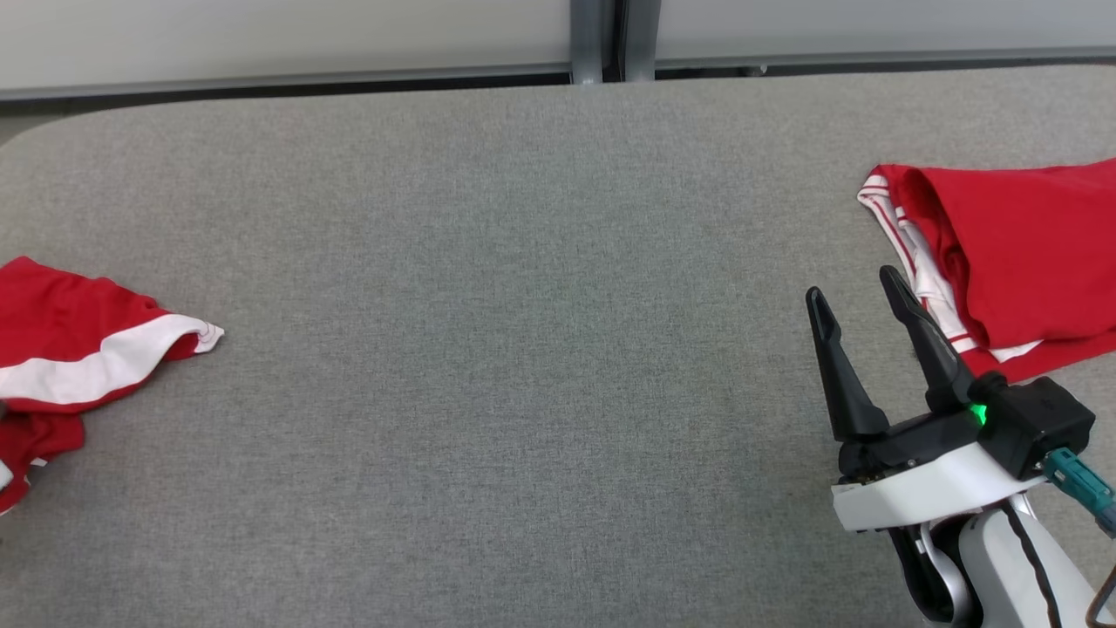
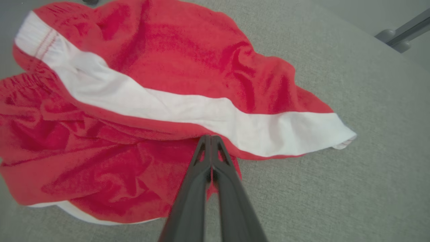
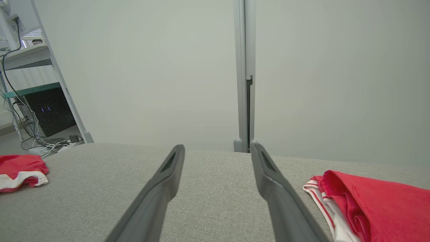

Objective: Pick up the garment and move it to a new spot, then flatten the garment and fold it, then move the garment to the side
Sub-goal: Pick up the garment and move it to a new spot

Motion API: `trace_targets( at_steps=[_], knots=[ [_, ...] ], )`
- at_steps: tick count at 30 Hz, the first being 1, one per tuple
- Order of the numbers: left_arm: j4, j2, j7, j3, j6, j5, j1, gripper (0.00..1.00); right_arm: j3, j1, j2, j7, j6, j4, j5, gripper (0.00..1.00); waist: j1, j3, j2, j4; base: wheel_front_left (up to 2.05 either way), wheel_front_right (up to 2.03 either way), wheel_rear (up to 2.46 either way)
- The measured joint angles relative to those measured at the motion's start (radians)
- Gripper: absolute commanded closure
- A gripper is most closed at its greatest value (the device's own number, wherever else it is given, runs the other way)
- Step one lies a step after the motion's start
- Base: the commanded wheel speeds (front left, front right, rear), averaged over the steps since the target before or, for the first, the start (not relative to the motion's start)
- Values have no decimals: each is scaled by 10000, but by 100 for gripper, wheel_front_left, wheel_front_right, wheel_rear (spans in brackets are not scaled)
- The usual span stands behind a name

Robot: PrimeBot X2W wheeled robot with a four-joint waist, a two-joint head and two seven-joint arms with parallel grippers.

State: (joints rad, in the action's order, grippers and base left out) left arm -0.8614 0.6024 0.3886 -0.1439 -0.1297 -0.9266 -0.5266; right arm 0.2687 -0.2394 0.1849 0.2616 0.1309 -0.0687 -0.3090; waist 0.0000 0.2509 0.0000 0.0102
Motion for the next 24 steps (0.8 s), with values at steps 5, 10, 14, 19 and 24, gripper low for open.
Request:
trace_targets(
  at_steps=[5, 10, 14, 19, 24],
  knots=[
    [627, 585, -704, -746, 0, -79, 5, 100, 52, 210, -109, 0, 0, -121, -75, 0, 0, -551, 0, -8, 0, 0, 0],
    [1425, 1011, -1202, -1639, 0, -146, 11, 100, 40, 607, -217, 0, 0, -290, -176, 0, 0, -1297, 0, -57, 0, 0, 0],
    [2201, 1248, -1383, -2341, 0, -136, 2, 100, -2, 993, -253, 0, 0, -366, -253, 0, 0, -2012, 0, -153, 0, 0, 0],
    [3430, 1450, -1471, -2961, 0, -115, -299, 100, -178, 1117, -253, 0, 0, -301, -280, 0, 0, -2618, 1, -438, 0, 0, 0],
    [4698, 1383, -1453, -3356, 0, -94, -657, 100, -347, 1223, -255, 0, 0, -234, -280, 0, 0, -2885, 0, -887, 0, 0, 0]
  ],
)
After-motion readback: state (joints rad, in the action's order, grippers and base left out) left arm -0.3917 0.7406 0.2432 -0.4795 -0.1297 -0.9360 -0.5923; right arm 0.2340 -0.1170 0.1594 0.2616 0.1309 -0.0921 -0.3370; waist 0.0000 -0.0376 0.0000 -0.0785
